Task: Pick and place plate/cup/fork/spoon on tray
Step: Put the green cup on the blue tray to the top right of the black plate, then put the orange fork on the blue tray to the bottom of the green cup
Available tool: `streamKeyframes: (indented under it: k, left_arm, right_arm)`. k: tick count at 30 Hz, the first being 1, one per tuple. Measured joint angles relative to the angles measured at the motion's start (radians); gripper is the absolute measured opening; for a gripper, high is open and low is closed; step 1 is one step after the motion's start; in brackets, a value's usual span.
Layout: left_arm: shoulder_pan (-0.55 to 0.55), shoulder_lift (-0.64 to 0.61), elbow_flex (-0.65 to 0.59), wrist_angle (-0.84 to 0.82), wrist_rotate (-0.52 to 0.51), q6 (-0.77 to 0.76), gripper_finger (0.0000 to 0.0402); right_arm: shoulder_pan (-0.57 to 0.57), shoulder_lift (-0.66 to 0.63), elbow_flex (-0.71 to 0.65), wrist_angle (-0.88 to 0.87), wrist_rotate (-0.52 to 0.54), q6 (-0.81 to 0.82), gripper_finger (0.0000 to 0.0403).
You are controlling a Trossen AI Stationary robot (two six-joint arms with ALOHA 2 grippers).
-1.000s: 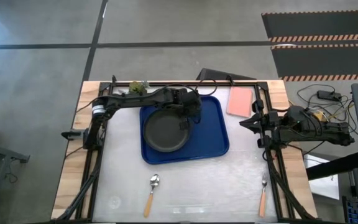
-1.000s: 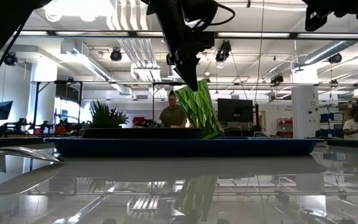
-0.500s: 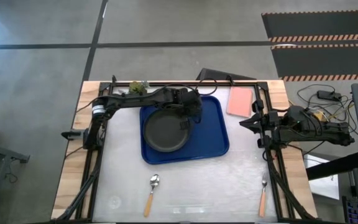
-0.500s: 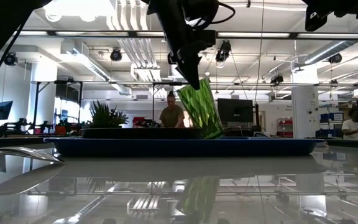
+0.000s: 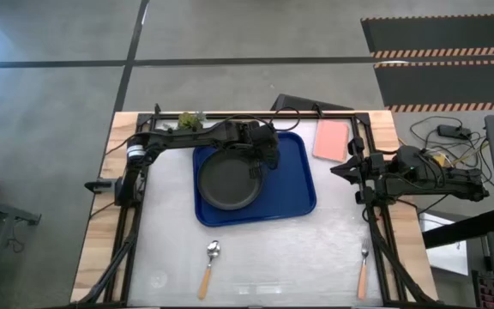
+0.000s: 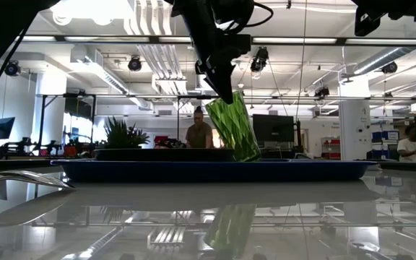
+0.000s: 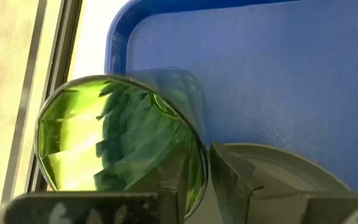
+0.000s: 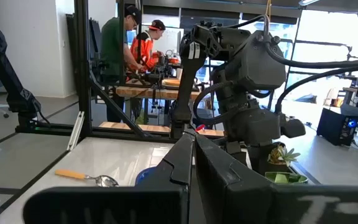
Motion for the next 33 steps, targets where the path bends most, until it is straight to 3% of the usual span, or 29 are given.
streamKeyframes:
  k: [33]
  left_arm:
    - [0.000, 0.000, 0.041, 0.111, 0.001, 0.008, 0.0061]
  right_arm:
    - [0.000, 0.000, 0.000, -0.006, 0.000, -0.002, 0.0009]
